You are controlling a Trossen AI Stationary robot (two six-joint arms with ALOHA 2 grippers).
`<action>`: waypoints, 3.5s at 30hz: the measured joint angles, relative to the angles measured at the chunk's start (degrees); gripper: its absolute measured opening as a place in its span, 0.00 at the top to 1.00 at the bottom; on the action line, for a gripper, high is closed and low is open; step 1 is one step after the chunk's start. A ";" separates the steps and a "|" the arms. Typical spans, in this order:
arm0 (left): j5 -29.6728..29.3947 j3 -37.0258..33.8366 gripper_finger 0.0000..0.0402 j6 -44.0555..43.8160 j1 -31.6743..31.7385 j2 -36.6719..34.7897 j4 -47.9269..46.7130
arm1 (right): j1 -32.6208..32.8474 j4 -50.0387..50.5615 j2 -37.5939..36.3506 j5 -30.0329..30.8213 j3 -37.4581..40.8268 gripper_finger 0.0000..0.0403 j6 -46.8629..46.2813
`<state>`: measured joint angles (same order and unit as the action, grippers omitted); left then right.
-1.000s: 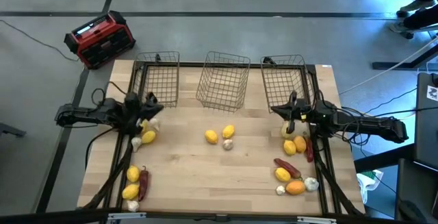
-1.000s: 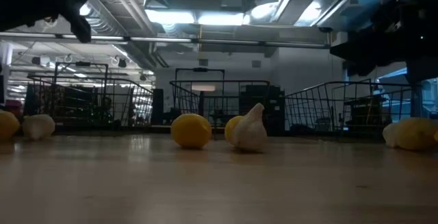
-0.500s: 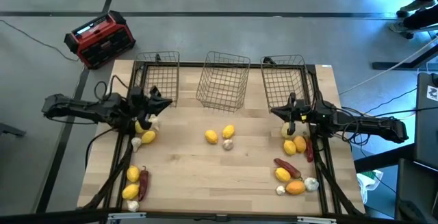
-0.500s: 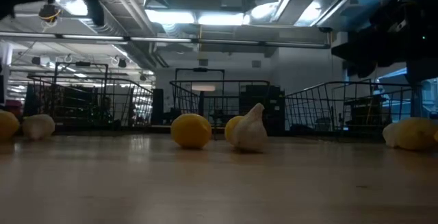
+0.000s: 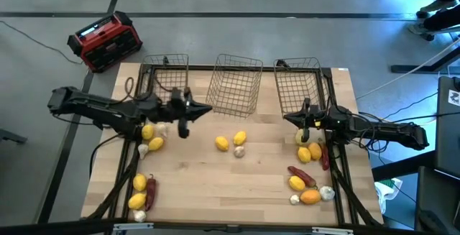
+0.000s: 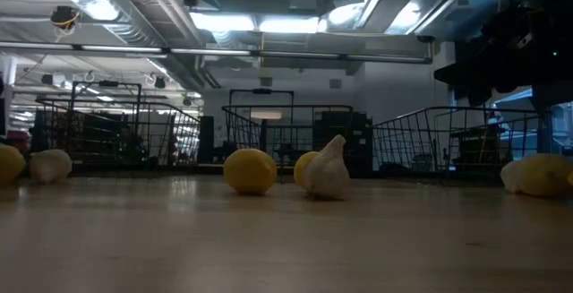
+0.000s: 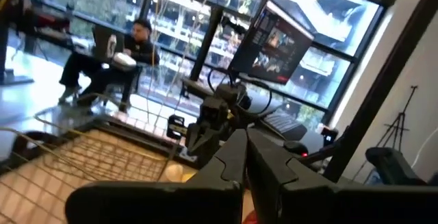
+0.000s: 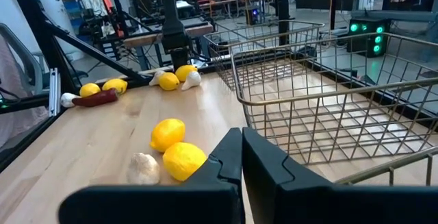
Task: Sort produce into baskets
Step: Put the garlic into the left wire basket
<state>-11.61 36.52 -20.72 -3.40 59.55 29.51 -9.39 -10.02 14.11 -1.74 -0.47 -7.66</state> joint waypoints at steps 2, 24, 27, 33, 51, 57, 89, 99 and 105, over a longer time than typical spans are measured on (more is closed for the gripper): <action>0.06 1.57 0.98 -1.76 0.00 3.25 0.16 | 0.00 -0.02 0.00 -0.05 0.00 0.96 0.00; 2.53 14.49 0.60 -0.44 -0.16 19.89 0.03 | 0.02 -0.09 0.00 -2.25 0.00 0.96 -1.21; 2.44 17.04 0.52 -1.23 -0.90 19.89 -1.05 | 0.02 -0.02 0.00 -2.43 0.00 0.96 -1.22; 2.51 20.19 0.44 3.12 -2.78 19.89 -8.66 | 0.02 -0.04 0.00 -2.43 0.00 0.96 -2.71; 2.10 20.23 0.47 6.54 -5.67 32.83 -15.56 | 0.00 0.21 0.02 -2.40 0.00 0.96 -2.60; 2.13 20.21 0.48 3.89 -7.35 39.67 -14.86 | 0.00 0.24 0.02 -2.34 0.00 0.96 -2.58; 2.16 20.16 0.59 1.58 -6.82 53.81 -7.96 | 0.00 1.21 0.00 -1.70 0.00 0.96 -2.36; 2.18 20.16 0.82 3.51 -6.69 53.76 -6.62 | 0.00 0.99 0.02 -1.70 0.00 0.96 -1.98; 2.20 20.16 0.91 4.16 -6.73 53.76 -6.62 | 0.00 1.16 0.02 -1.70 0.00 0.96 -2.11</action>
<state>-9.41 56.69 -16.56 -10.13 113.32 22.90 -9.39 -8.86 14.13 -3.44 -0.47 -9.77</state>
